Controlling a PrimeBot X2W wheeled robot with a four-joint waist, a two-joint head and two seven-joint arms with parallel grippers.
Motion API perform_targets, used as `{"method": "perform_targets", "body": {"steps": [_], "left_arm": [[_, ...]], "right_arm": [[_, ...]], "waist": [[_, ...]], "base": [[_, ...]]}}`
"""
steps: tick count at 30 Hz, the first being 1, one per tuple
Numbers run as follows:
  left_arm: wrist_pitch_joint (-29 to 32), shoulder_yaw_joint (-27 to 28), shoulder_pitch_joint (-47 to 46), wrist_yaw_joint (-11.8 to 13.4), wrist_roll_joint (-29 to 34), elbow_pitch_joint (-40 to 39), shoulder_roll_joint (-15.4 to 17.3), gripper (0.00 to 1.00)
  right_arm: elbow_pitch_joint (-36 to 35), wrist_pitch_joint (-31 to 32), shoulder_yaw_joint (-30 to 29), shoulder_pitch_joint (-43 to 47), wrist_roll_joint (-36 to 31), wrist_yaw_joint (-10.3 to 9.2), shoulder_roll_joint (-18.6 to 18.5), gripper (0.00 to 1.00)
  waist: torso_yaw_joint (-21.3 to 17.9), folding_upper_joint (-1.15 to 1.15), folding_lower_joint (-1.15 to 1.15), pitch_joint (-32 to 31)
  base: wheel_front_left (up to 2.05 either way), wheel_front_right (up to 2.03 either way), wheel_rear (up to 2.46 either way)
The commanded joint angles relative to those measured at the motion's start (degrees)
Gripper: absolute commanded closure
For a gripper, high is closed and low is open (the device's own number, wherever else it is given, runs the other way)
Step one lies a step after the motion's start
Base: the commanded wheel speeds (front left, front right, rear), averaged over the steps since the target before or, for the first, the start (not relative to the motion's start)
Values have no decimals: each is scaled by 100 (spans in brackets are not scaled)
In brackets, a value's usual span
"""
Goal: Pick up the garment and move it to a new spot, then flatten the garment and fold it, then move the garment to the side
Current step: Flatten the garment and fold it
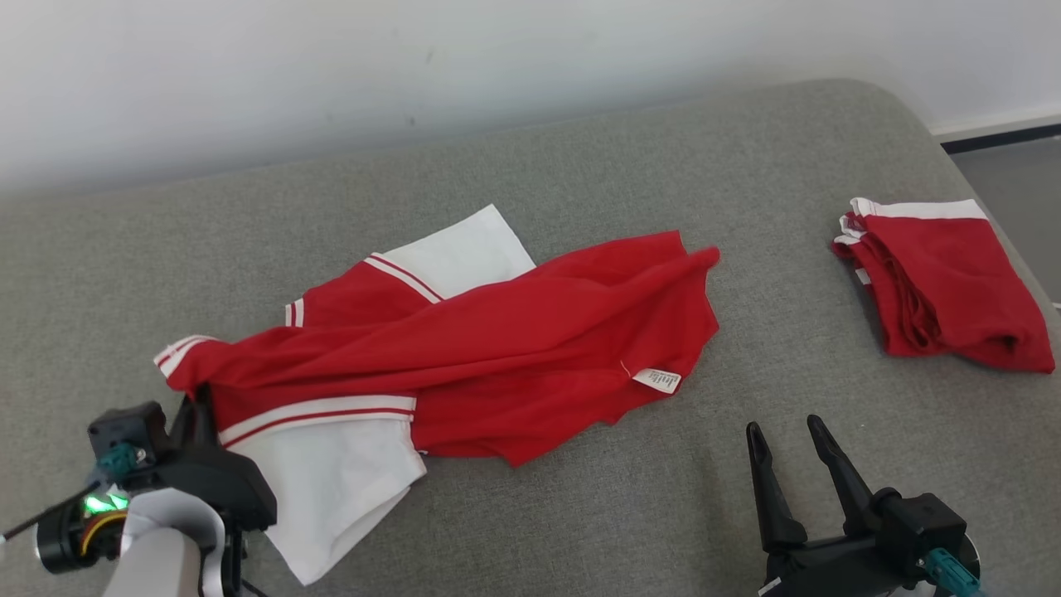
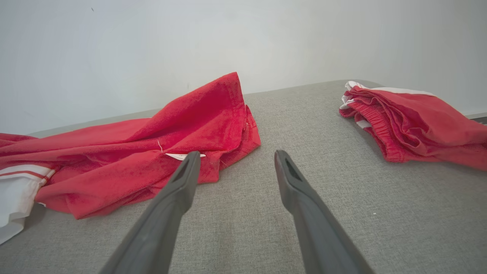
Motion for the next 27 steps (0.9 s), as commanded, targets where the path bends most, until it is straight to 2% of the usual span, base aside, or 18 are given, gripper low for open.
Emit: {"method": "perform_targets", "body": {"steps": [1, 10, 11, 12, 19, 27], "left_arm": [[-71, -6, -147, 15, 57, 76, 71, 100], [-215, -100, -726, 204, 280, 489, 349, 100], [-219, -108, -760, 210, 274, 529, 349, 17], [-263, -106, -793, 221, 264, 537, 345, 0], [-344, -92, -551, -4, 77, 625, 382, 0], [-633, -91, -120, -130, 46, 117, 395, 0]], "right_arm": [[-15, -24, 18, -54, 9, -14, -30, 0], [-64, -23, 115, -200, 23, -14, -37, 0], [-65, -23, 120, -215, 23, -14, -36, 0], [-71, -24, 114, -226, 24, -14, -32, 0], [-34, -26, 14, -212, 25, -14, -15, 0], [8, -27, 7, -218, 34, -14, 15, 0]], "waist": [[-49, 0, -1, 105], [-147, 0, -1, 431], [-146, 0, -1, 457], [-139, 0, -1, 490], [39, 0, -1, 502], [275, 0, -1, 333]], "base": [[0, 0, 0], [0, 0, 0], [0, 0, 0], [0, 0, 0], [0, 0, 0], [0, 0, 0]]}}
